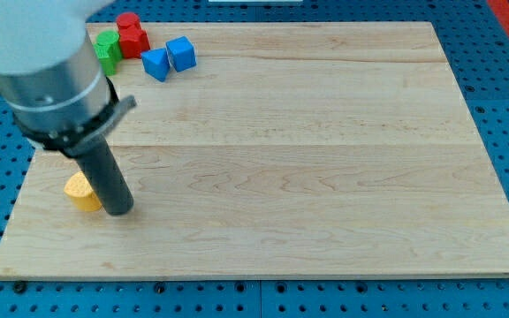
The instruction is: Move the yellow heart to the yellow hexagon
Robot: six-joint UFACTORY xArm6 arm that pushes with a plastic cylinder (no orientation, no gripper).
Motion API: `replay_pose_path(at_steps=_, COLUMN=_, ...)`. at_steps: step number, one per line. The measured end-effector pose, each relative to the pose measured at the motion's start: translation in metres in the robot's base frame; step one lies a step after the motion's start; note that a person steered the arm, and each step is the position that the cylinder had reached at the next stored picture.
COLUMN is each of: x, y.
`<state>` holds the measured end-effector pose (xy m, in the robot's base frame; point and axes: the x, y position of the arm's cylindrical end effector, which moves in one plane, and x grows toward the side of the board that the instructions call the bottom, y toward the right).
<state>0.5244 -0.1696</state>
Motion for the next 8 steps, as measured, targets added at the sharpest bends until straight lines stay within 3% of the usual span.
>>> replay_pose_path(at_steps=2, x=0.040, y=-0.015)
replay_pose_path(at_steps=4, x=-0.045, y=-0.061)
replay_pose_path(at_steps=6, x=-0.011, y=0.002)
replay_pose_path(at_steps=8, x=-0.059, y=-0.050)
